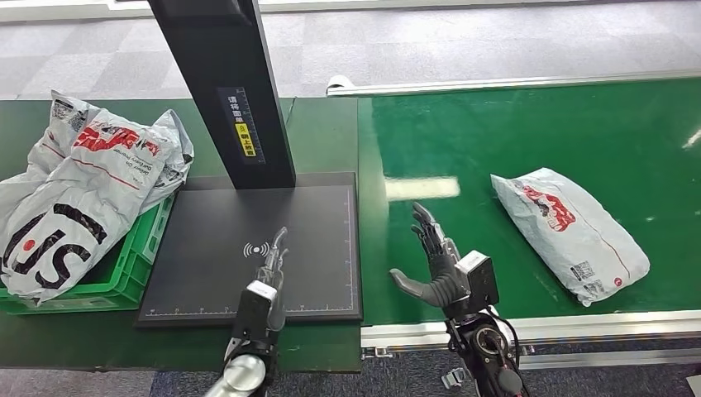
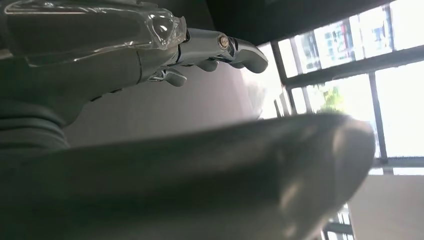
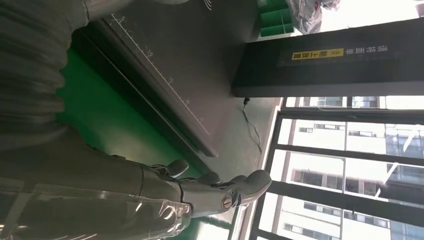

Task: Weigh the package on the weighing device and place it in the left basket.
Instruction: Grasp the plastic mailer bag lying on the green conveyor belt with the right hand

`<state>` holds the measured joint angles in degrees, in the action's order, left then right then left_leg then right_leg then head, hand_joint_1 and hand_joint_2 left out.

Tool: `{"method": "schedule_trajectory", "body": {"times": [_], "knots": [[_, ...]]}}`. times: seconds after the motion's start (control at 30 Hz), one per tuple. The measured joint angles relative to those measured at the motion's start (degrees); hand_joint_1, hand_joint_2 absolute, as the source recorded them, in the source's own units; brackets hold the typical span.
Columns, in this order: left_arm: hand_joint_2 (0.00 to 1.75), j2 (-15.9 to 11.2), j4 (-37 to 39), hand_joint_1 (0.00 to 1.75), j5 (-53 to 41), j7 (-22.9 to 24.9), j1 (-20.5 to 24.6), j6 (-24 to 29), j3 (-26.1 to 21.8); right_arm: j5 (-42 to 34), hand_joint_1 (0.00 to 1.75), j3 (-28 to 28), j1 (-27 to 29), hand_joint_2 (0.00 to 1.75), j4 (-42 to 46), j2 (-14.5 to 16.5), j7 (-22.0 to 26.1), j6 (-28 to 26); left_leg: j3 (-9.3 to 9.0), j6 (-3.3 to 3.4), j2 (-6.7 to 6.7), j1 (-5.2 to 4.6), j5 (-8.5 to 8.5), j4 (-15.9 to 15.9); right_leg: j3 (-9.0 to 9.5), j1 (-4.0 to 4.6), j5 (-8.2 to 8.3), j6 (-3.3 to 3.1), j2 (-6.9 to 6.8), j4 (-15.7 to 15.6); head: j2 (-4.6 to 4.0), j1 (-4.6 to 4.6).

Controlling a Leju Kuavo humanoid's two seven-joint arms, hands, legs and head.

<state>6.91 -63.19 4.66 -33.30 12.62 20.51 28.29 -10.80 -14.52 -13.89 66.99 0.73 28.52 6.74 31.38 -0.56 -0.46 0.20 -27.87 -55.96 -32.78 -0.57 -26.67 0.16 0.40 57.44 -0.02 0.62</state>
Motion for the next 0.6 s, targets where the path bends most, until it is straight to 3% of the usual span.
{"method": "schedule_trajectory", "body": {"times": [0.27,0.6], "knots": [[1.75,-0.48,-3.08,0.0,1.18,1.68,1.45,-6.96,-7.89,6.81,0.0,-0.85,-1.42,1.75,0.91,-0.21,-0.21,-1.85,0.02,0.0,0.02,-0.02,0.0,-0.02,-0.02,-0.02,0.0,0.0,0.0,0.01,0.0,-0.01],[1.75,-0.48,-11.58,0.0,-1.62,3.65,3.46,-7.47,-11.5,9.95,0.0,-0.86,-1.47,1.75,2.45,-0.75,-1.16,-2.19,0.0,0.01,0.02,-0.02,0.0,-0.01,-0.02,-0.02,0.0,0.0,0.01,0.01,0.0,-0.01]]}}
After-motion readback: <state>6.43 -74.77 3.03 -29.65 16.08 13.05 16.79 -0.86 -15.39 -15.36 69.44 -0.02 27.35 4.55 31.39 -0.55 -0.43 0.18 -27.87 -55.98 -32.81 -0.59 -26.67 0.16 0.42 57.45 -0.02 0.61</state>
